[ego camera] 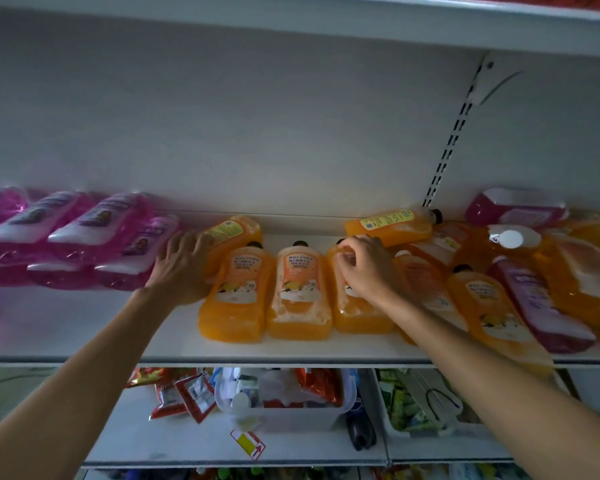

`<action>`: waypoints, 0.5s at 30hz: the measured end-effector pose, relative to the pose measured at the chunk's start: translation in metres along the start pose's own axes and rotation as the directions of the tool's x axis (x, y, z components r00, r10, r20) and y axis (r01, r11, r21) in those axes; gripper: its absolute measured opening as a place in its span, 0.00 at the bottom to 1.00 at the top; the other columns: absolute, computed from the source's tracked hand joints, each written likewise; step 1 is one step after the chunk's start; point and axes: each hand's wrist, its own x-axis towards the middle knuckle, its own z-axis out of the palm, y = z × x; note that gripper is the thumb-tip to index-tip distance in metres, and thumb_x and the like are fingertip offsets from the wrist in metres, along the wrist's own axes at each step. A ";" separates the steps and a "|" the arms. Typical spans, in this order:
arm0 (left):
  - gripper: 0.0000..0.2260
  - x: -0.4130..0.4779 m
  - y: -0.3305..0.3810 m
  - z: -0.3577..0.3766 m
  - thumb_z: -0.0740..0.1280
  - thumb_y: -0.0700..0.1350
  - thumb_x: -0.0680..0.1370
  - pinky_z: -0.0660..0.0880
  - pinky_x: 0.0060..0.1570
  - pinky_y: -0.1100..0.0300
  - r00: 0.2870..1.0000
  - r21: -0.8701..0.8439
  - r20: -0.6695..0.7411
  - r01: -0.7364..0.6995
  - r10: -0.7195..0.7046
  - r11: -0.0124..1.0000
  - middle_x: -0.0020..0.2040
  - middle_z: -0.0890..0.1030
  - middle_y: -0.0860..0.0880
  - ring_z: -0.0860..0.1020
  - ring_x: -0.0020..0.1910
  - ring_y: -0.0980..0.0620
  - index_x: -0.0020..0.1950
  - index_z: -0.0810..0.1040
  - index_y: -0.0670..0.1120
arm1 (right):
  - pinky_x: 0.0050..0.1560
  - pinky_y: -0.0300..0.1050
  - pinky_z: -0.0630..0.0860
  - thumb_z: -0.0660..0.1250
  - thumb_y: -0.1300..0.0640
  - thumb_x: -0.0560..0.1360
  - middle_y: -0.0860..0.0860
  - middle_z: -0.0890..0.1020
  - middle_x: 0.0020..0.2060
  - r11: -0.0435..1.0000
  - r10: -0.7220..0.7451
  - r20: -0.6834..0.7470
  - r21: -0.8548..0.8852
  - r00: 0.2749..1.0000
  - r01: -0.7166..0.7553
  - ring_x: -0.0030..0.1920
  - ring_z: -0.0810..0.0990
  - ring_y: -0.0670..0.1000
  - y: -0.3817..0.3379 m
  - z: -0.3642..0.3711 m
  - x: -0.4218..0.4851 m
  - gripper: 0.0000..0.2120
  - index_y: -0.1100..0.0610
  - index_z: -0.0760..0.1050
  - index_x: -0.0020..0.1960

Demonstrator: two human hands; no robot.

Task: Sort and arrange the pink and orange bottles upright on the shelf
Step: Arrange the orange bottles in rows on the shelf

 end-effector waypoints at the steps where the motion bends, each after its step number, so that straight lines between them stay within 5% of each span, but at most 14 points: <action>1: 0.37 0.001 -0.002 -0.001 0.70 0.59 0.70 0.57 0.67 0.42 1.000 0.035 0.009 0.007 -0.008 0.999 0.70 0.63 0.42 0.61 0.68 0.39 0.73 0.57 0.49 | 0.53 0.45 0.71 0.61 0.55 0.78 0.54 0.78 0.52 1.000 -0.002 0.002 -0.005 1.000 0.002 0.55 0.73 0.53 0.000 0.000 0.000 0.10 0.59 0.76 0.54; 5: 0.35 -0.001 -0.008 -0.006 0.69 0.63 0.69 0.64 0.62 0.39 0.996 0.090 -0.074 -0.051 0.058 0.995 0.66 0.72 0.42 0.70 0.63 0.37 0.71 0.64 0.50 | 0.52 0.46 0.71 0.62 0.57 0.77 0.53 0.79 0.53 0.996 -0.071 -0.003 -0.049 0.997 0.071 0.56 0.73 0.53 -0.004 0.000 0.001 0.10 0.60 0.77 0.54; 9: 0.30 -0.005 -0.016 -0.029 0.67 0.64 0.67 0.79 0.40 0.44 0.973 -0.049 -0.228 -0.046 0.034 0.998 0.47 0.81 0.38 0.81 0.39 0.37 0.58 0.74 0.42 | 0.59 0.46 0.69 0.62 0.59 0.77 0.53 0.78 0.57 0.983 -0.180 0.048 -0.027 0.982 0.182 0.60 0.73 0.53 -0.017 -0.005 0.006 0.11 0.60 0.76 0.58; 12: 0.23 -0.006 -0.013 -0.052 0.70 0.56 0.70 0.77 0.41 0.43 0.915 -0.211 -0.394 0.003 -0.088 0.977 0.48 0.80 0.34 0.79 0.42 0.31 0.58 0.72 0.44 | 0.65 0.43 0.64 0.62 0.61 0.77 0.54 0.75 0.62 0.964 -0.266 0.067 0.025 0.962 0.265 0.65 0.69 0.51 -0.039 -0.016 0.013 0.16 0.61 0.71 0.65; 15: 0.24 -0.017 -0.005 -0.071 0.62 0.61 0.66 0.75 0.38 0.47 0.848 -0.256 -0.528 -0.120 -0.035 0.959 0.43 0.81 0.37 0.79 0.38 0.33 0.55 0.67 0.49 | 0.66 0.44 0.63 0.66 0.61 0.75 0.55 0.71 0.66 0.936 -0.333 0.033 0.135 0.942 0.326 0.68 0.66 0.53 -0.068 -0.025 0.021 0.25 0.60 0.65 0.71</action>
